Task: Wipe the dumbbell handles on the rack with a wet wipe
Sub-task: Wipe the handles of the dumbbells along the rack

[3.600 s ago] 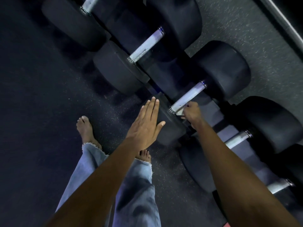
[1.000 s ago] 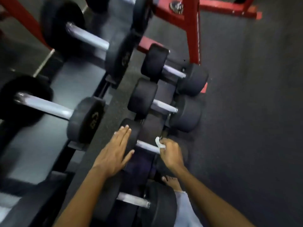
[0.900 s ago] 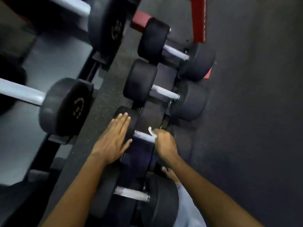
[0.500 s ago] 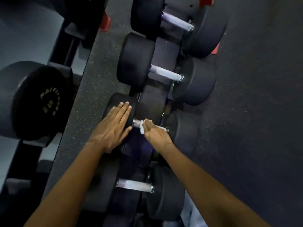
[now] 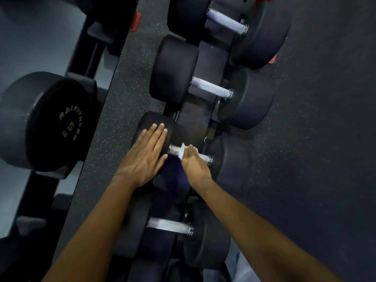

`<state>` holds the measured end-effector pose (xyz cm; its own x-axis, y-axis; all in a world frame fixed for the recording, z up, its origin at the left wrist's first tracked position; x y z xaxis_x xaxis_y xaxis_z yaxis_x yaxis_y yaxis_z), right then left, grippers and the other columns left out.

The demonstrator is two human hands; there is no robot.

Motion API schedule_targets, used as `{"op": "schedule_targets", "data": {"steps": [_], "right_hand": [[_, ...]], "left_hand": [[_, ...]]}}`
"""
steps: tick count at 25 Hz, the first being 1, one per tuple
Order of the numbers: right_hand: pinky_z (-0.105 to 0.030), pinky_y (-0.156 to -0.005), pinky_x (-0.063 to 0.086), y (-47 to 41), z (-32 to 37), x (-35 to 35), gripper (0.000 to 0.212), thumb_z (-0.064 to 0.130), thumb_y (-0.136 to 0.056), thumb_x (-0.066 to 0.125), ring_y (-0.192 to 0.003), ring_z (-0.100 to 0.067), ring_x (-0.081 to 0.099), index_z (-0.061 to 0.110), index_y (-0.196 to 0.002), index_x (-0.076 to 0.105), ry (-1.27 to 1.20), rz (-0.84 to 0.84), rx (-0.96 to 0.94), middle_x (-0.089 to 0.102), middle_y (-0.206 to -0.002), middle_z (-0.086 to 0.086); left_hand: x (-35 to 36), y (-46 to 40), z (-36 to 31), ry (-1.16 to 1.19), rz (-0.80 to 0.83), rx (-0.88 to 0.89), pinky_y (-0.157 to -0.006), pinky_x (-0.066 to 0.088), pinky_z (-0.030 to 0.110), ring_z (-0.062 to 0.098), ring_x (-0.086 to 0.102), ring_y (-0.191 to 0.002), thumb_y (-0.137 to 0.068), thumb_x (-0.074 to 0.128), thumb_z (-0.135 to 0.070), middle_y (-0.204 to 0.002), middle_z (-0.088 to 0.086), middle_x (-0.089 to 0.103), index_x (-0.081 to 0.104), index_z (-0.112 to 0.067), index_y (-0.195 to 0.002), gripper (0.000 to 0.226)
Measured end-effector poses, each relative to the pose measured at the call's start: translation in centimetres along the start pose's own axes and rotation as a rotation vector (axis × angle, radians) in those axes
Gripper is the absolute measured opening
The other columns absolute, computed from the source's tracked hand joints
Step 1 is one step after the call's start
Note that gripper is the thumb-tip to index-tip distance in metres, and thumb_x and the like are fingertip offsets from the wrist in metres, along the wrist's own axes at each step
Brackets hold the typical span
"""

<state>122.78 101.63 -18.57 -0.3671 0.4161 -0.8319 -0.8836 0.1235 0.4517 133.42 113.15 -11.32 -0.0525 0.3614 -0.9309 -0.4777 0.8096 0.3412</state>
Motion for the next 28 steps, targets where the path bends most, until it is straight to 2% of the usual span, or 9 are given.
{"op": "schedule_targets", "data": {"steps": [3,5,7,9,15,19,21,24,28], "right_hand": [[-0.024,-0.108,0.034,-1.0,2.0,-0.4,0.046,0.006,-0.089,0.034,-0.127,-0.022,0.048,-0.006,-0.133,0.04,-0.092,-0.146,-0.075,0.052,-0.133,-0.012],[-0.029,-0.099,0.038,-1.7,1.9,-0.7,0.038,-0.004,-0.087,0.037,-0.117,-0.028,0.054,-0.006,-0.123,0.048,-0.267,-0.155,-0.019,0.057,-0.123,-0.015],[-0.036,-0.083,0.043,-2.9,0.7,-1.9,0.031,-0.006,-0.083,0.044,-0.1,-0.035,0.06,0.003,-0.107,0.061,-0.369,-0.138,0.075,0.064,-0.107,-0.016],[-0.036,-0.077,0.044,-3.5,-0.3,-2.9,0.026,0.0,-0.086,0.048,-0.099,-0.039,0.06,0.009,-0.105,0.063,-0.398,-0.043,0.14,0.066,-0.104,-0.018],[-0.034,-0.08,0.046,-3.4,-3.5,-3.2,0.035,0.011,-0.091,0.048,-0.104,-0.039,0.059,0.021,-0.123,0.06,-0.411,0.218,0.104,0.065,-0.112,-0.019],[-0.038,-0.088,0.047,-2.5,-5.1,-3.8,0.032,0.008,-0.09,0.047,-0.11,-0.039,0.057,0.003,-0.121,0.055,-0.169,0.327,0.159,0.058,-0.121,-0.022],[-0.038,-0.085,0.047,-2.2,-4.2,-4.2,0.028,0.003,-0.09,0.049,-0.107,-0.038,0.058,0.001,-0.118,0.055,-0.113,0.271,0.176,0.058,-0.119,-0.021],[-0.038,-0.079,0.046,-2.2,-1.7,-4.6,0.024,-0.003,-0.088,0.046,-0.1,-0.039,0.06,0.0,-0.108,0.06,-0.212,0.161,0.185,0.062,-0.108,-0.022],[-0.037,-0.057,0.054,-1.6,1.3,-2.7,0.008,-0.008,-0.072,0.063,-0.078,-0.035,0.062,-0.001,-0.076,0.062,-0.13,-0.16,-0.267,0.062,-0.085,-0.018]], "left_hand": [[0.2,0.1,-0.1,0.002,-0.023,0.003,-0.116,0.01,0.04,0.031,0.019,-0.143,-0.095,0.026,-0.039,-0.153,0.019,0.023,0.024,0.003,-0.145,0.065],[0.1,0.2,-0.1,0.013,-0.036,0.004,-0.117,0.011,0.041,0.031,0.018,-0.143,-0.096,0.025,-0.038,-0.154,0.019,0.021,0.023,0.002,-0.146,0.065],[0.2,0.3,-0.1,0.029,-0.035,0.005,-0.118,0.012,0.041,0.03,0.016,-0.144,-0.096,0.025,-0.038,-0.155,0.018,0.019,0.021,0.002,-0.146,0.064],[0.2,0.2,-0.1,0.036,-0.043,0.008,-0.118,0.012,0.041,0.03,0.015,-0.144,-0.096,0.027,-0.038,-0.155,0.018,0.019,0.021,0.002,-0.147,0.064],[0.0,0.2,-0.1,0.024,-0.051,0.01,-0.117,0.013,0.041,0.031,0.018,-0.143,-0.096,0.027,-0.037,-0.154,0.019,0.021,0.023,0.002,-0.146,0.064],[-0.1,0.3,-0.1,0.026,-0.059,0.006,-0.117,0.013,0.041,0.03,0.017,-0.144,-0.096,0.023,-0.038,-0.155,0.018,0.02,0.022,0.001,-0.147,0.064],[-0.1,0.4,0.0,0.041,-0.068,-0.004,-0.117,0.012,0.041,0.031,0.018,-0.143,-0.096,0.022,-0.036,-0.154,0.018,0.022,0.023,0.001,-0.146,0.062],[0.0,0.5,0.1,0.052,-0.086,-0.003,-0.117,0.014,0.042,0.033,0.02,-0.142,-0.097,0.02,-0.027,-0.153,0.019,0.023,0.025,0.0,-0.146,0.056],[0.2,0.4,0.1,0.066,-0.096,-0.009,-0.117,0.015,0.042,0.033,0.019,-0.143,-0.096,0.02,-0.024,-0.154,0.019,0.022,0.024,0.0,-0.146,0.055]]}}
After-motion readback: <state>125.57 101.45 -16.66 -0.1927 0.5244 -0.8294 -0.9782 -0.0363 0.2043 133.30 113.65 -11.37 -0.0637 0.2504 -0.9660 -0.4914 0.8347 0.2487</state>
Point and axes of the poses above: each hand's wrist, its own y-axis away from the middle knuckle, its own x-axis out of the palm, z = x × y, the point moved 1 cm from there along -y, towards the middle knuckle
